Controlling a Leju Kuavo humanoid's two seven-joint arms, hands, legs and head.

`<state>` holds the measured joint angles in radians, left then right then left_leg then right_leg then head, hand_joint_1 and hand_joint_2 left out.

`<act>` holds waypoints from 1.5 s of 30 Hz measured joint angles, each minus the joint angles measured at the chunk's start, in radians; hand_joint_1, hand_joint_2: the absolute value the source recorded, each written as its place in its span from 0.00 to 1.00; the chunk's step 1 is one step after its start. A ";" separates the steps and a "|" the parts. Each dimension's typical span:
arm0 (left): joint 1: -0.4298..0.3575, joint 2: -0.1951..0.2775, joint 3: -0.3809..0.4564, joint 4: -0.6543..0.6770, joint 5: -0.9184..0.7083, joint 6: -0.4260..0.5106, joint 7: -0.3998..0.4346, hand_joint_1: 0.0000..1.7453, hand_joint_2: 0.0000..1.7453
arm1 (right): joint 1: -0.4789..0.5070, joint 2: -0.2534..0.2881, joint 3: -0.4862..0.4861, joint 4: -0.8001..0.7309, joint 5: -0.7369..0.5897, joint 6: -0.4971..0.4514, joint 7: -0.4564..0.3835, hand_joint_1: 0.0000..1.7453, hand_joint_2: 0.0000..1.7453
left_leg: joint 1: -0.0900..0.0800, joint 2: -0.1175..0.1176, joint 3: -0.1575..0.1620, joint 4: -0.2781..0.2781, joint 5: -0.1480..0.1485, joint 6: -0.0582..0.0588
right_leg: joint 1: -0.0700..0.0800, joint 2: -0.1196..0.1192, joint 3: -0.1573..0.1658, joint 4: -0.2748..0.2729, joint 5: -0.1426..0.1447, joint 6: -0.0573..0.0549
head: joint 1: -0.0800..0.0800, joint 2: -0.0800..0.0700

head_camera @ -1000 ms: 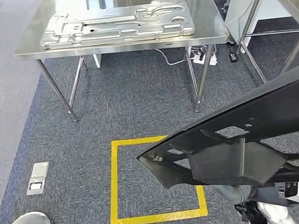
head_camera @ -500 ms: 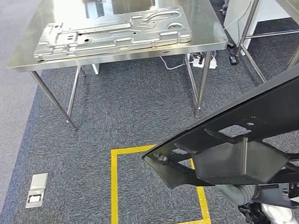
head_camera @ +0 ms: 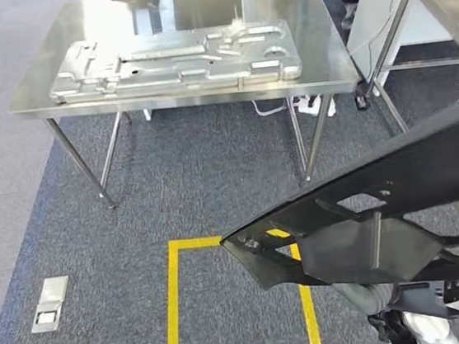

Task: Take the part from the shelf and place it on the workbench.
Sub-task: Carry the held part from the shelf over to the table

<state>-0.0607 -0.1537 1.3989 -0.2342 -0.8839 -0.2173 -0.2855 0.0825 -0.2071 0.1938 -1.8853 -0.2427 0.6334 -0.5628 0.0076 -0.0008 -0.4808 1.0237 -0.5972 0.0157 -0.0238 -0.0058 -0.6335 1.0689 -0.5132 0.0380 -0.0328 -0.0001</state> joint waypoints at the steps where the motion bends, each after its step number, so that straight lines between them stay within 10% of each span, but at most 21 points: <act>1: -0.001 0.000 0.000 0.000 0.000 0.000 -0.001 0.00 1.00 | 0.000 0.001 0.000 0.000 0.002 0.001 0.000 1.00 1.00 | 0.000 0.000 0.001 0.001 -0.003 -0.004 | 0.000 0.000 0.002 -0.003 -0.003 -0.012 | 0.001 0.000; 4: -0.005 0.000 0.000 0.000 -0.001 -0.001 -0.005 0.00 1.00 | -0.004 0.005 0.000 -0.001 0.007 0.001 0.000 1.00 1.00 | 0.002 0.000 -0.022 0.063 -0.012 -0.015 | -0.004 0.001 0.020 -0.006 -0.012 -0.032 | -0.002 0.000; 9: -0.003 0.000 0.000 0.000 -0.005 0.001 -0.006 0.00 1.00 | 0.001 0.011 0.001 -0.003 0.011 0.001 -0.004 1.00 1.00 | 0.002 0.000 -0.189 0.284 -0.085 -0.024 | 0.002 0.004 0.060 -0.007 -0.048 -0.043 | -0.004 0.000; 14: 0.001 0.001 0.000 0.000 -0.014 0.008 -0.008 0.00 1.00 | 0.014 0.011 0.000 -0.018 0.010 0.006 -0.024 1.00 1.00 | -0.022 0.000 -0.152 0.070 0.081 0.025 | 0.007 0.005 0.112 -0.014 -0.085 -0.037 | -0.002 0.000; 19: 0.004 0.001 0.000 0.000 -0.012 0.009 -0.012 0.00 1.00 | 0.022 0.009 -0.003 -0.024 0.008 0.015 -0.030 1.00 1.00 | -0.022 -0.002 -0.101 0.004 0.085 0.042 | 0.003 0.006 0.121 0.014 -0.079 -0.004 | 0.000 0.000; 22: 0.000 -0.002 0.000 0.000 -0.012 0.008 -0.013 0.00 1.00 | 0.018 0.008 -0.005 -0.025 0.009 0.021 -0.031 1.00 1.00 | -0.016 -0.002 -0.077 -0.006 0.075 0.046 | 0.002 0.006 0.038 0.151 -0.148 0.003 | 0.001 0.000; 24: 0.001 -0.004 0.000 0.000 -0.012 0.007 -0.012 0.00 1.00 | 0.020 0.008 -0.005 -0.024 0.009 0.022 -0.030 1.00 1.00 | -0.015 -0.002 -0.066 -0.006 0.063 0.042 | 0.001 0.006 -0.021 0.217 -0.163 0.009 | 0.001 0.000; 28: 0.002 -0.005 0.000 0.000 -0.011 0.006 -0.012 0.00 1.00 | 0.020 0.007 -0.006 -0.023 0.010 0.024 -0.030 1.00 1.00 | -0.007 -0.003 -0.025 -0.004 0.029 0.022 | -0.001 0.005 0.018 0.039 -0.021 0.020 | 0.001 0.000; 33: -0.002 -0.005 0.001 0.000 -0.012 0.003 -0.014 0.00 1.00 | 0.027 0.002 -0.010 -0.025 0.009 0.027 -0.030 1.00 1.00 | -0.009 -0.002 -0.016 0.011 0.009 0.000 | 0.003 0.005 0.039 -0.019 -0.020 -0.024 | 0.002 0.000; 39: -0.004 -0.005 0.001 0.000 -0.013 0.002 -0.016 0.00 1.00 | 0.026 -0.001 -0.017 -0.027 0.008 0.033 -0.035 1.00 1.00 | 0.000 -0.002 -0.185 0.283 -0.083 -0.025 | -0.002 0.005 0.080 -0.024 -0.053 -0.041 | 0.000 0.000; 45: 0.000 -0.004 0.001 0.000 -0.013 0.001 -0.017 0.00 1.00 | 0.024 -0.007 -0.022 -0.025 0.005 0.045 -0.036 1.00 1.00 | -0.018 -0.002 -0.162 0.063 0.093 0.012 | -0.002 0.006 0.137 -0.031 -0.098 -0.026 | -0.001 0.000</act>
<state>-0.0604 -0.1581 1.3996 -0.2344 -0.8966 -0.2158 -0.3021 0.1063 -0.2140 0.1722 -1.9103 -0.2375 0.6780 -0.5986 -0.0099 -0.0025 -0.6431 1.0864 -0.5044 0.0280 -0.0261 -0.0001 -0.4967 1.0378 -0.6110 0.0121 -0.0335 -0.0003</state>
